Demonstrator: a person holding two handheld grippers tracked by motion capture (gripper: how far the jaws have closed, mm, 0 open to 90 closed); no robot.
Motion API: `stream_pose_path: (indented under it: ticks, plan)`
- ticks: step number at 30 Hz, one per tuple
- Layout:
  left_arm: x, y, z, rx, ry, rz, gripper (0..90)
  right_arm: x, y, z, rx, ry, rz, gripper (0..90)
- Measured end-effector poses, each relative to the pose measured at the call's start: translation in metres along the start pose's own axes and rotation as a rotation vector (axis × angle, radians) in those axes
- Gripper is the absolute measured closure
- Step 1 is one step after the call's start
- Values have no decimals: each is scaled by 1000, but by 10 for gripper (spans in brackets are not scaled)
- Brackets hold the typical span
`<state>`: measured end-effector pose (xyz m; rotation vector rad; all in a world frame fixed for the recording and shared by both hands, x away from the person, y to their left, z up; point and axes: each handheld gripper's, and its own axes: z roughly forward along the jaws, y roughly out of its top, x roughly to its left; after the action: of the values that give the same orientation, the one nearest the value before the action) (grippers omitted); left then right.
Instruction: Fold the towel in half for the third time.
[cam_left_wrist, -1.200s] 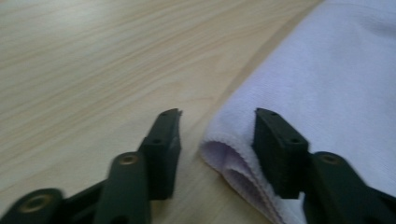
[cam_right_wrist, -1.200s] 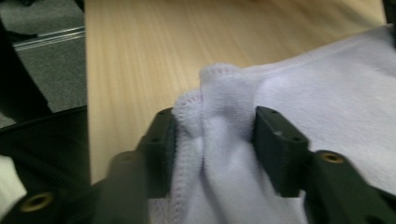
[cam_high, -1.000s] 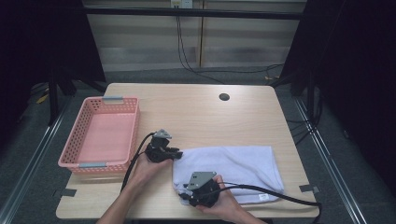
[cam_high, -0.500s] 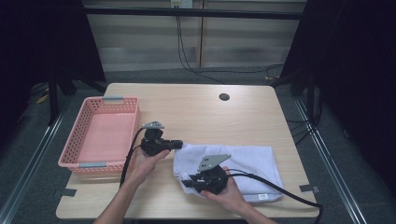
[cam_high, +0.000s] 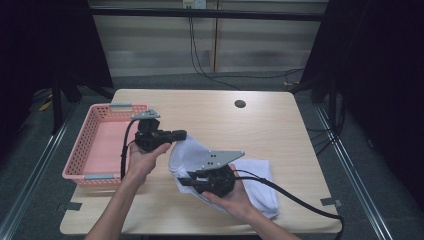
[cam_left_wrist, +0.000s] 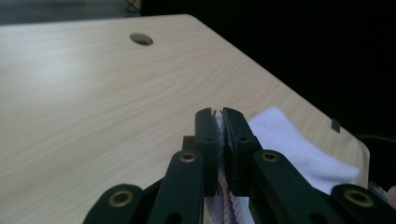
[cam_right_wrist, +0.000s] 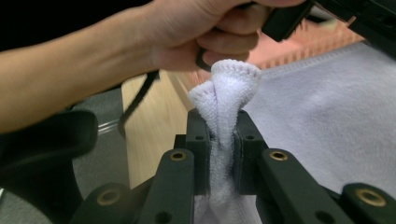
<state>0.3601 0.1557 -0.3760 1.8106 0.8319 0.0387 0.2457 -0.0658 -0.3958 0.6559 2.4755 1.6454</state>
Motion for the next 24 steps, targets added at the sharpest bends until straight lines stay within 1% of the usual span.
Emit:
stream_pose_path:
  ticks: [1, 2, 3, 4, 5, 6, 7, 8, 10, 11, 12, 13, 14, 15, 16, 17, 18, 19, 20, 22, 24]
  plan:
    - [-1, 5, -5, -12, 7, 8, 858, 2, 7, 0, -15, 2, -8, 803]
    - [-3, 9, -7, -15, 25, 20, 858, 4, 13, 0, -30, 8, -11, 803]
    - [-4, 11, -7, -5, 34, 30, 858, 5, 18, -1, -45, 9, -11, 803]
    - [-4, 12, -6, -3, 30, 25, 858, 6, 20, -1, -55, 3, -13, 803]
    - [-5, 11, -3, 2, 21, 28, 858, 6, 20, -2, -54, 3, -10, 803]
    - [-5, 11, -3, 2, 21, 28, 858, 5, 16, -3, -50, -5, -10, 803]
    - [-8, 6, 8, 19, 18, 29, 858, 4, 11, -4, -50, -12, -5, 803]
    - [-9, 3, 15, 26, 3, 21, 857, 3, 5, -7, -53, -11, 9, 803]
    - [-14, 0, 28, 34, -16, 24, 855, 1, -8, -17, -55, -31, 32, 802]
    - [-19, -2, 39, 42, -35, 33, 855, 1, -12, -22, -53, -44, 27, 802]
    - [-24, -2, 47, 43, -36, 37, 855, 2, -19, -32, -48, -68, 23, 801]
    - [-29, -2, 56, 38, -53, 26, 854, 0, -23, -41, -46, -84, 31, 801]
    - [-33, -3, 66, 55, -65, 39, 854, -1, -29, -50, -45, -93, 45, 801]
    - [-40, -4, 77, 71, -55, 54, 853, -3, -35, -58, -50, -115, 59, 800]
    - [-43, -6, 84, 91, -49, 63, 852, -5, -43, -65, -47, -128, 75, 800]
    - [-49, -8, 97, 111, -65, 64, 850, -5, -49, -70, -42, -139, 83, 799]
    - [-52, -10, 104, 121, -66, 73, 849, -6, -61, -78, -44, -169, 95, 797]
    - [-55, -13, 115, 135, -61, 81, 848, -6, -68, -83, -42, -181, 111, 796]
    - [-57, -15, 122, 145, -66, 75, 846, -6, -79, -89, -36, -204, 130, 794]
    - [-62, -22, 140, 172, -79, 61, 840, -7, -94, -98, -19, -235, 153, 785]
    - [-65, -29, 155, 189, -93, 61, 823, -7, -105, -107, 3, -260, 166, 772]
